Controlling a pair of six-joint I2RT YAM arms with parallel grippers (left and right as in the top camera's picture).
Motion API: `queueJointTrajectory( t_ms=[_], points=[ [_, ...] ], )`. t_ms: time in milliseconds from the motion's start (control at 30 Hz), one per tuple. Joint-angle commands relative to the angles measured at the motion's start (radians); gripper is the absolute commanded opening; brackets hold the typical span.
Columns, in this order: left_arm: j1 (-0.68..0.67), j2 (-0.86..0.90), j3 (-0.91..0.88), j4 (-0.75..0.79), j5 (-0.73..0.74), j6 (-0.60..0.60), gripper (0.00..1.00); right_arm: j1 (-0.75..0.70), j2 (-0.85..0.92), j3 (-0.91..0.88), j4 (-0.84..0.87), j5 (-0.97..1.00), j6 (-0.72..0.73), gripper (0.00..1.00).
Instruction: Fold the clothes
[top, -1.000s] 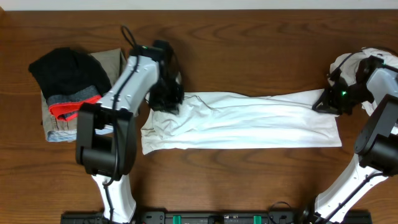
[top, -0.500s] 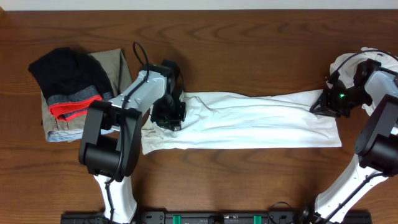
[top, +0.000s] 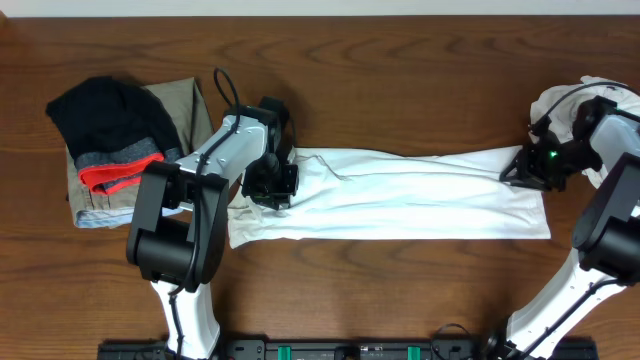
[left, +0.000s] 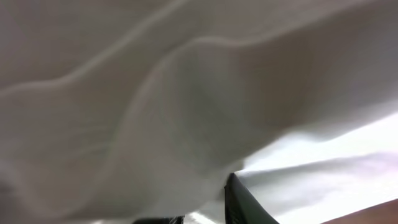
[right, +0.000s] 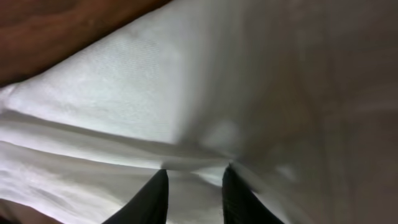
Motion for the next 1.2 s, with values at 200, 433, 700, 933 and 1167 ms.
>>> queueJointTrajectory(
  t_ms=[200, 433, 700, 933, 1167],
  points=[
    [0.007, 0.014, -0.007, 0.0, -0.025, -0.005, 0.23, -0.123, 0.011, 0.045, -0.036, 0.115, 0.031, 0.43],
    [0.007, 0.014, -0.007, 0.0, -0.025, -0.005, 0.23, -0.182, 0.011, 0.064, -0.082, 0.115, 0.031, 0.48],
    [0.007, 0.014, -0.007, -0.001, -0.025, -0.004, 0.23, -0.243, 0.011, 0.064, -0.11, 0.114, 0.031, 0.58],
    [0.007, 0.014, -0.007, -0.001, -0.025, -0.005, 0.24, -0.245, 0.011, 0.063, -0.109, 0.081, 0.03, 0.74],
    [0.007, 0.014, -0.007, -0.001, -0.024, -0.005, 0.24, -0.208, 0.012, 0.039, -0.102, 0.081, 0.03, 0.78]
  ],
)
